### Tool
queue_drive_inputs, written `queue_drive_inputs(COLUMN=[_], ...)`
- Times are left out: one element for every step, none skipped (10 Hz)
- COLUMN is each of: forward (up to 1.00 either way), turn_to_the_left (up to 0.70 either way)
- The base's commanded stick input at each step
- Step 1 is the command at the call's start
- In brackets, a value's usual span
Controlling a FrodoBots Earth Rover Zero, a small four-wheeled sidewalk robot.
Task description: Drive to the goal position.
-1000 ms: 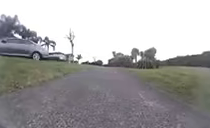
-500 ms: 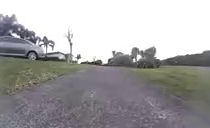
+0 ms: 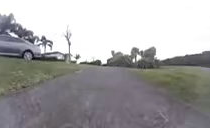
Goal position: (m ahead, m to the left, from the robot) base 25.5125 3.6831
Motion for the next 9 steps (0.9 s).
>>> queue_drive_inputs(forward=[0.85,0.85,0.85,0.85,0.85,0.85,0.85,0.85,0.85], turn_to_the_left=[0.0,0.0,0.0,0.0,0.0,0.0,0.0,0.0,0.0])
